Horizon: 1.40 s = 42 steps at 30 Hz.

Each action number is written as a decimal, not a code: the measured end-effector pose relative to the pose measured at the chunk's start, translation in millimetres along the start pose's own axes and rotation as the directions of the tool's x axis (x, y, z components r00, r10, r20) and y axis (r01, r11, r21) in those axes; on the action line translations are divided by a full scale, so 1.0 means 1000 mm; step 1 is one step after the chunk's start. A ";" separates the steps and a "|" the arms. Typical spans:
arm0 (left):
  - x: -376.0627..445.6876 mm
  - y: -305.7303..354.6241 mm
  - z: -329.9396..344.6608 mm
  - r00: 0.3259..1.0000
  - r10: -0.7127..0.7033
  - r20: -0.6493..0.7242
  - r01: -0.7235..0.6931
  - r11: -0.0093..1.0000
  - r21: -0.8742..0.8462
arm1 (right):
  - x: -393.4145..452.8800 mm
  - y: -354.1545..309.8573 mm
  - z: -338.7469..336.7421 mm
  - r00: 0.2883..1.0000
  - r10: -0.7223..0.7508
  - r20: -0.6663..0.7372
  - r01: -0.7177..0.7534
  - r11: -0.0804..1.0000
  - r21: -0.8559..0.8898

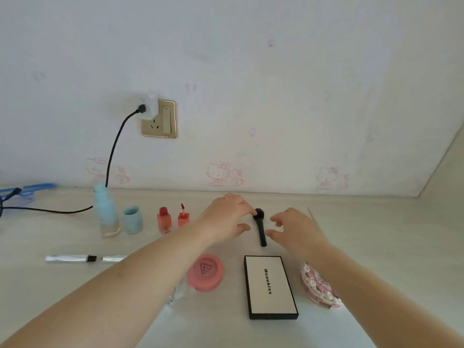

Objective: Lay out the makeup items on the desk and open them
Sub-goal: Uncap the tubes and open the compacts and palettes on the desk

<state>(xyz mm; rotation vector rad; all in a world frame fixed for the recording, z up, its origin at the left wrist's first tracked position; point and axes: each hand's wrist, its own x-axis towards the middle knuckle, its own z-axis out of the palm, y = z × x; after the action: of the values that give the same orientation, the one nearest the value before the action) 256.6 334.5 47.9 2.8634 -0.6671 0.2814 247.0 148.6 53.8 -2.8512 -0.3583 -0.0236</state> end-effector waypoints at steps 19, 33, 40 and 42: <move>0.030 -0.005 0.029 0.997 0.077 -0.010 -0.073 0.971 0.228 | 0.021 0.005 0.024 0.998 -0.063 0.017 0.063 0.998 0.004; -0.133 -0.017 -0.064 0.906 -0.395 -0.153 0.209 0.730 -0.651 | -0.053 -0.084 -0.018 0.927 -0.358 -0.114 0.375 0.879 0.294; -0.226 -0.067 -0.082 0.817 -0.557 -0.151 0.391 0.726 -0.566 | -0.054 -0.171 0.024 0.875 -0.483 0.026 0.451 0.835 0.314; -0.245 -0.082 -0.081 0.785 -0.604 -0.137 0.439 0.699 -0.564 | -0.053 -0.193 0.038 0.869 -0.489 0.074 0.437 0.830 0.346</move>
<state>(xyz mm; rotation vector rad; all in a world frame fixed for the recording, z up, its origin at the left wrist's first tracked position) 66.4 527.2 59.0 2.2814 0.1596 0.3873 147.4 326.1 64.5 -2.3841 -0.9911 0.1572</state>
